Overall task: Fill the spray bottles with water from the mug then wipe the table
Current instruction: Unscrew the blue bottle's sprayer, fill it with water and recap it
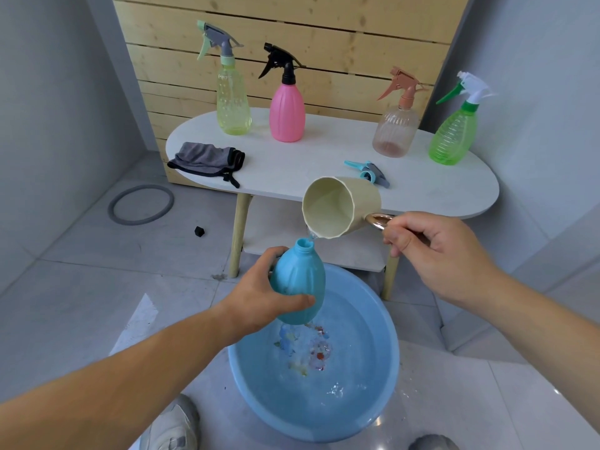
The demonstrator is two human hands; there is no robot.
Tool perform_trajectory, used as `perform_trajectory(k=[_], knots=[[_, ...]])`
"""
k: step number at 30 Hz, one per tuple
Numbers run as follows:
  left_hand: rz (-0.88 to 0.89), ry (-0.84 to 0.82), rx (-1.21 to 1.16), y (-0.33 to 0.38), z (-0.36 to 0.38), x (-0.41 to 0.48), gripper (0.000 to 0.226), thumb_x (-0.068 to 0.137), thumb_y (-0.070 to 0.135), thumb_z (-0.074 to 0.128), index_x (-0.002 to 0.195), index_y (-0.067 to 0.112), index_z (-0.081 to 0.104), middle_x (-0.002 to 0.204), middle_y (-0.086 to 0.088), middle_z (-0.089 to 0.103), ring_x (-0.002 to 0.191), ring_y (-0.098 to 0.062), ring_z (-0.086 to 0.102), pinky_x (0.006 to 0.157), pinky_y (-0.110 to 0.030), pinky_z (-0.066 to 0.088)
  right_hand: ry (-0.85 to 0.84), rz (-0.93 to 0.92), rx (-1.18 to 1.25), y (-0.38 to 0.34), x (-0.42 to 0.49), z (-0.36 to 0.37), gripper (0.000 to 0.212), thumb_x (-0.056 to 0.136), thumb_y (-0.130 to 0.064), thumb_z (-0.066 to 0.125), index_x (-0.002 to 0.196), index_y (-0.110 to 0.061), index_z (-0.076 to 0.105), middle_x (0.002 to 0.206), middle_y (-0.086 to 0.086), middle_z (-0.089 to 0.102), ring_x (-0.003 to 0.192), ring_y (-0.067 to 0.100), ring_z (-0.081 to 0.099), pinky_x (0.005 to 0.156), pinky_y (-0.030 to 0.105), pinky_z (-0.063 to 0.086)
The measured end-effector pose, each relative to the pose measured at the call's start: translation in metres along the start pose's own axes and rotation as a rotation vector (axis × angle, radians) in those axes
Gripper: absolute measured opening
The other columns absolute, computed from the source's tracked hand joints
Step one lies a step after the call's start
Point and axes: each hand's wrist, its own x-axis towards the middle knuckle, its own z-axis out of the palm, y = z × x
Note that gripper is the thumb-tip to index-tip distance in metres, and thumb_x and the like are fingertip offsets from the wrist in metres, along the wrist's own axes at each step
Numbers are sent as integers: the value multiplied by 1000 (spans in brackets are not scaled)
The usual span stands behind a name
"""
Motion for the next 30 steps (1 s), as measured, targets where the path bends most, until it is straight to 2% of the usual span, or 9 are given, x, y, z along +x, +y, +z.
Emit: perform_trajectory(k=[3,7,10,16,20,30], knots=[[6,9,-2,1,0,-1,74,74,11,91,132,33,52,116,5,66,97,-8,70,79,-34,64,6,-23,-5,1,0,0,20,97,-16,59,79,-18,68,74,-3,65,73,13,57,68,16,41],[3,3,-2,1,0,-1,75,74,11,91,132,33,51,117,4,65,102,-12,69,80,-34,64,4,-27,-10,0,0,0,19,95,-24,59,79,-18,68,73,-5,65,72,12,57,68,18,41],[2,4,2,1,-1,-1,76,74,11,92,134,33,51,119,4,65,105,-15,69,83,-37,65,4,-31,-20,1,0,0,19,96,-15,60,79,-16,67,72,-5,64,74,12,57,69,18,42],[-2,2,2,0,-1,0,77,73,11,92,134,34,51,119,3,65,105,-17,69,84,-40,64,7,-60,-49,4,1,0,19,96,-14,61,79,-20,67,73,-6,65,77,11,59,72,18,42],[-2,1,4,0,-1,0,77,73,12,92,134,34,50,119,4,64,106,-16,69,83,-38,65,2,-85,-61,5,1,-1,21,96,-15,60,78,-25,66,74,-8,65,79,9,60,72,14,42],[-1,0,6,0,-1,0,77,73,12,92,134,33,50,119,3,64,107,-17,68,85,-41,64,6,-121,-72,7,1,0,16,90,-30,55,78,-27,65,75,-11,65,81,11,60,75,19,44]])
